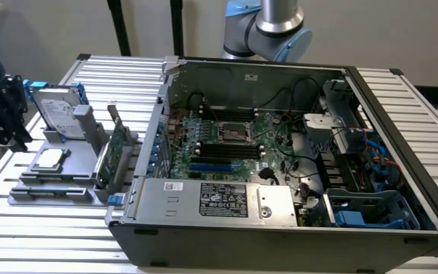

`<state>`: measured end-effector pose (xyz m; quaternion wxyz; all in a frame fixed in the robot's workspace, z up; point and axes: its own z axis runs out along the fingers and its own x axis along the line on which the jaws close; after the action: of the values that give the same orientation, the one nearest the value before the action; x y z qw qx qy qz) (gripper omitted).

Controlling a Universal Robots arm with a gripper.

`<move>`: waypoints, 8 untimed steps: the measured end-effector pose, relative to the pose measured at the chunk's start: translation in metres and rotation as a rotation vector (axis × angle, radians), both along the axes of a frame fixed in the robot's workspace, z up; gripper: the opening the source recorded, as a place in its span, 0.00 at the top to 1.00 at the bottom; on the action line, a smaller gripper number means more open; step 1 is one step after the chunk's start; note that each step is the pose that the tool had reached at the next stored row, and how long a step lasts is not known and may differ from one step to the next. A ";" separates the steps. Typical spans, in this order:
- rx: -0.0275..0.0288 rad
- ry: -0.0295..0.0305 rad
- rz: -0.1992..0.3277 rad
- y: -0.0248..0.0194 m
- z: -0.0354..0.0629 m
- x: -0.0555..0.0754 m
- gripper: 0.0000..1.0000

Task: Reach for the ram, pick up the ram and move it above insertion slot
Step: 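Pick up the ram and move it above insertion slot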

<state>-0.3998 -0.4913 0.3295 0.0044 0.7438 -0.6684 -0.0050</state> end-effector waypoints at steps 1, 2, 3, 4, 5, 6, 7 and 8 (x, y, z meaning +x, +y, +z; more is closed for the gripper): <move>0.0001 -0.0001 0.000 0.0000 -0.0004 0.000 0.76; 0.0002 -0.0003 0.000 -0.0001 -0.0013 0.000 0.69; 0.0002 -0.0002 -0.001 -0.0003 -0.0025 0.000 0.69; 0.0000 -0.0001 -0.002 -0.0009 -0.0042 0.000 0.69; -0.0001 0.0000 -0.005 -0.0019 -0.0058 0.000 0.69; 0.0000 -0.0013 -0.011 -0.0031 -0.0077 0.000 0.69; 0.0001 -0.0019 -0.017 -0.0040 -0.0096 0.000 0.69; 0.0000 -0.0024 -0.022 -0.0049 -0.0114 0.000 0.69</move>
<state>-0.4002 -0.4962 0.3181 0.0036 0.7365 -0.6764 -0.0042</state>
